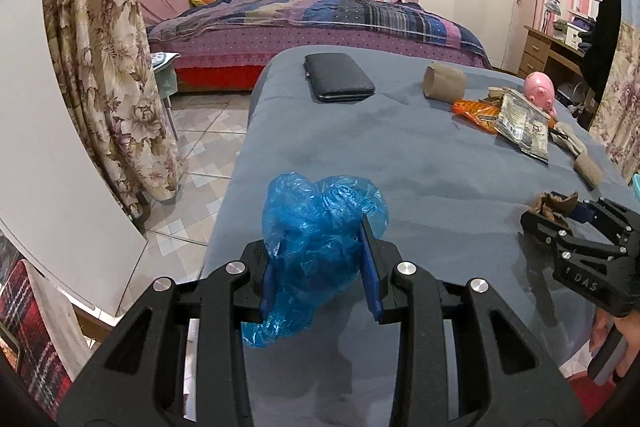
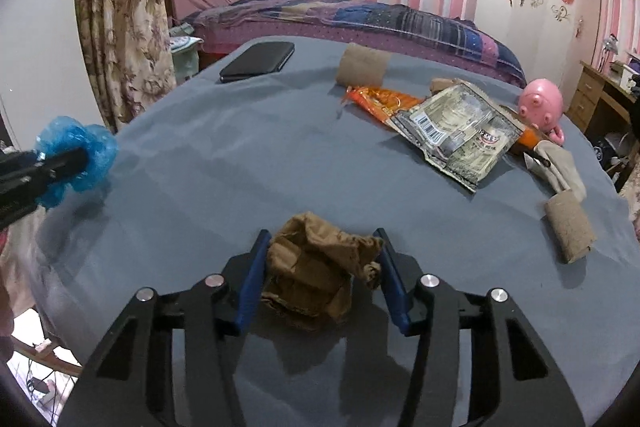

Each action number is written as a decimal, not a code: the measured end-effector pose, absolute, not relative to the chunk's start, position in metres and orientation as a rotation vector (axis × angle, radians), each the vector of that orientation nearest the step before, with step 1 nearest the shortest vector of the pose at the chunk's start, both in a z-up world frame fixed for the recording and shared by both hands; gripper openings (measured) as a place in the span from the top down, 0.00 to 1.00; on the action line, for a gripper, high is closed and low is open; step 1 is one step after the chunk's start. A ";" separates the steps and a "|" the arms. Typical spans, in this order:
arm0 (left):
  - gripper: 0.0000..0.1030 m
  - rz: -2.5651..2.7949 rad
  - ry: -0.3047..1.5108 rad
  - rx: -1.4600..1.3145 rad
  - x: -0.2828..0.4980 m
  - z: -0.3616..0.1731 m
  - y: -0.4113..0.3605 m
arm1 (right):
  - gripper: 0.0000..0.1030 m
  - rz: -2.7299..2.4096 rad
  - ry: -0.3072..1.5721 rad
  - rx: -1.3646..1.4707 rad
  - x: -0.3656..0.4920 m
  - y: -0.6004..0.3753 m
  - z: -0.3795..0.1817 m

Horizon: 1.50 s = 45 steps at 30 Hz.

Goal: Collect trash
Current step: 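Grasp the blue plastic bag with the left tool while the right tool grasps the brown paper, then carry the bag and brown paper to the blue basket and release both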

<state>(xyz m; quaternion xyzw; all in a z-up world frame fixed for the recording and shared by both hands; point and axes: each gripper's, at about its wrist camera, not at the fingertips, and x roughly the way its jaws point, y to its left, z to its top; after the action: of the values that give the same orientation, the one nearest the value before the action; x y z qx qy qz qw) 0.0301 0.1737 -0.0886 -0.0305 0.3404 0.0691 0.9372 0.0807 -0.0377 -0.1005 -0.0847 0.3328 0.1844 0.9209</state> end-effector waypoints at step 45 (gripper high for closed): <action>0.68 -0.335 0.567 0.093 0.117 -0.015 -0.179 | 0.51 -0.305 0.490 0.018 0.056 -0.476 -0.005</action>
<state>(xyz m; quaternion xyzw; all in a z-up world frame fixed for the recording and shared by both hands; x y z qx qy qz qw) 0.1167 -0.1789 -0.0151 0.0458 0.2782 -0.1644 0.9452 0.0557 -0.4755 -0.0046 0.0088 0.2417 -0.1502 0.9586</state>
